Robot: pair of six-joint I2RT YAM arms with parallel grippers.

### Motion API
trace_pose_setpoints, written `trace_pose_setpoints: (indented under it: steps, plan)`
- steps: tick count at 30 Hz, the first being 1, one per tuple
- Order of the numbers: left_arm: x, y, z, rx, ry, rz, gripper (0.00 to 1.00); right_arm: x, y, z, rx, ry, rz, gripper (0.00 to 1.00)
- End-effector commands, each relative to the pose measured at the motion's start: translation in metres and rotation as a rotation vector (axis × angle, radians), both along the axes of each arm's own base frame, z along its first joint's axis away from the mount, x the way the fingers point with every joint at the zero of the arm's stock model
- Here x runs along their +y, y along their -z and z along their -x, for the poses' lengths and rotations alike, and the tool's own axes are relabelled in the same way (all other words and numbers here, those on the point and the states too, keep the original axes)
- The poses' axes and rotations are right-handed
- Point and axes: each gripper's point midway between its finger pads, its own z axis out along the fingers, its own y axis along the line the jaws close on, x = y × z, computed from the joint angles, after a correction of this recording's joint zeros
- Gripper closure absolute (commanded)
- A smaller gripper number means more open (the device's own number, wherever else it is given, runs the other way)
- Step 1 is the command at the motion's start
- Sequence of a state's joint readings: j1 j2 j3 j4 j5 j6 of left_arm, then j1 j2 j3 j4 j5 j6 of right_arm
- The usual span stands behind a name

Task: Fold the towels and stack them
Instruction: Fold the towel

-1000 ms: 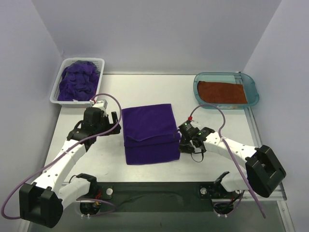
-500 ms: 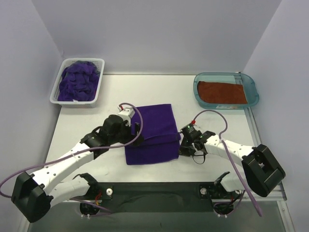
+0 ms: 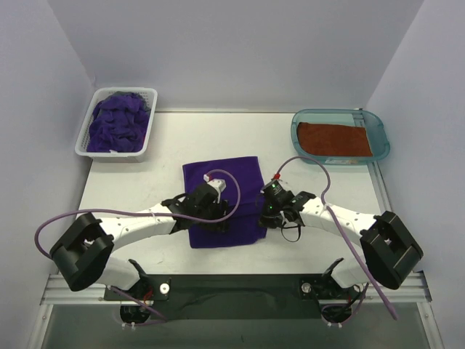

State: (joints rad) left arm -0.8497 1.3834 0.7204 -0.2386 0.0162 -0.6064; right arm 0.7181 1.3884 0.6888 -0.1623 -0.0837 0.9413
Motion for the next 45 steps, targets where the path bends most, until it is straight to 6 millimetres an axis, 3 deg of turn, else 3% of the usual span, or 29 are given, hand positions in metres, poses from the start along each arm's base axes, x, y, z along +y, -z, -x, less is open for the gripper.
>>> trace_pose_setpoints:
  steps: [1,4,11,19,24,30,35,38,39,41,45]
  plan:
    - [-0.014,-0.004,-0.006,0.001,-0.035,0.054,0.35,-0.002,0.000,-0.004,-0.004,-0.009,0.054,0.98]
    - [-0.007,0.012,-0.002,0.040,-0.052,0.007,0.36,-0.006,0.010,-0.001,0.024,-0.001,0.080,0.98]
    - [0.005,0.026,-0.002,0.074,-0.085,-0.063,0.39,-0.031,0.030,0.014,0.127,0.069,0.094,0.97]
    - [0.045,0.049,-0.003,0.197,-0.179,-0.106,0.47,-0.072,0.030,0.025,0.148,0.155,0.102,0.92]
    - [0.041,0.045,-0.001,0.192,-0.153,-0.090,0.47,-0.081,0.019,0.021,0.099,0.184,0.064,0.89]
    - [-0.004,0.006,0.002,0.065,-0.009,-0.030,0.32,-0.082,-0.006,0.009,-0.010,0.177,0.020,0.76]
    - [-0.056,-0.056,0.006,-0.204,0.178,-0.025,0.28,-0.109,-0.014,0.005,-0.041,0.227,0.055,0.49]
    - [-0.084,-0.070,0.015,-0.325,0.294,-0.070,0.28,-0.125,-0.017,0.006,-0.059,0.266,0.052,0.35]
    - [-0.095,-0.064,0.024,-0.338,0.350,-0.099,0.28,-0.128,-0.015,0.009,-0.054,0.273,0.053,0.28]
    - [-0.111,-0.068,0.026,-0.398,0.428,-0.129,0.29,-0.134,-0.016,0.009,-0.052,0.307,0.029,0.24]
    - [-0.133,-0.048,0.035,-0.450,0.564,-0.208,0.34,-0.141,-0.012,0.015,-0.040,0.350,-0.011,0.23]
